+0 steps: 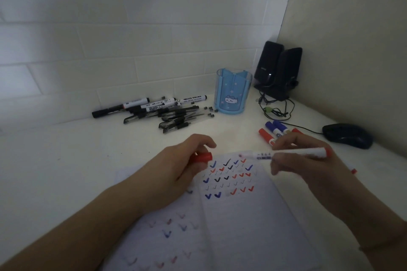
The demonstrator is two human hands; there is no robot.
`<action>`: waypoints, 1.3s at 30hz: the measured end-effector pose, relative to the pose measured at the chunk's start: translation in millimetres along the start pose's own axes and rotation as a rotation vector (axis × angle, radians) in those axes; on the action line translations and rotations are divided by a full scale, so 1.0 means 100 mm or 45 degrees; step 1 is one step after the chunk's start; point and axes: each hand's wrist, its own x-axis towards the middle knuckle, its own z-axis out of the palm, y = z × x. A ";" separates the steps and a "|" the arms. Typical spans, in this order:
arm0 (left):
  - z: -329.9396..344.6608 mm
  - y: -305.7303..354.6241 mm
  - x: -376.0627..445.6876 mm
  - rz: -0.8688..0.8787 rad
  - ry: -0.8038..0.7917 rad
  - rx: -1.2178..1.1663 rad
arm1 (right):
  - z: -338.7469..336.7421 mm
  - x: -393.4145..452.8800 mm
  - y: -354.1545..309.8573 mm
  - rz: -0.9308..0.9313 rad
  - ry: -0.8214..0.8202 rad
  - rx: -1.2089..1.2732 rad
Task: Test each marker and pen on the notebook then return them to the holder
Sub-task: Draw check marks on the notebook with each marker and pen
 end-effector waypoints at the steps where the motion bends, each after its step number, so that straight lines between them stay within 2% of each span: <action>1: 0.01 -0.01 0.01 0.002 0.019 -0.029 | 0.00 -0.01 0.00 -0.017 -0.043 0.007; 6: 0.02 -0.01 0.02 -0.063 0.052 -0.172 | 0.06 -0.03 0.03 -0.056 -0.215 -0.068; 12: 0.02 -0.02 0.02 -0.032 0.074 -0.135 | 0.08 -0.04 0.06 -0.081 -0.229 0.027; 17: 0.02 -0.04 0.03 -0.007 0.107 -0.080 | 0.06 -0.03 0.02 -0.052 -0.147 0.066; 25: 0.07 0.03 0.00 0.116 0.061 -0.160 | 0.14 -0.08 -0.01 -0.065 -0.249 0.079; 35: 0.10 0.09 -0.02 0.039 0.153 -0.599 | 0.15 -0.08 0.01 -0.157 -0.279 0.019; 39: 0.10 0.13 -0.02 0.035 0.165 -0.654 | 0.17 -0.09 -0.01 -0.173 -0.287 0.052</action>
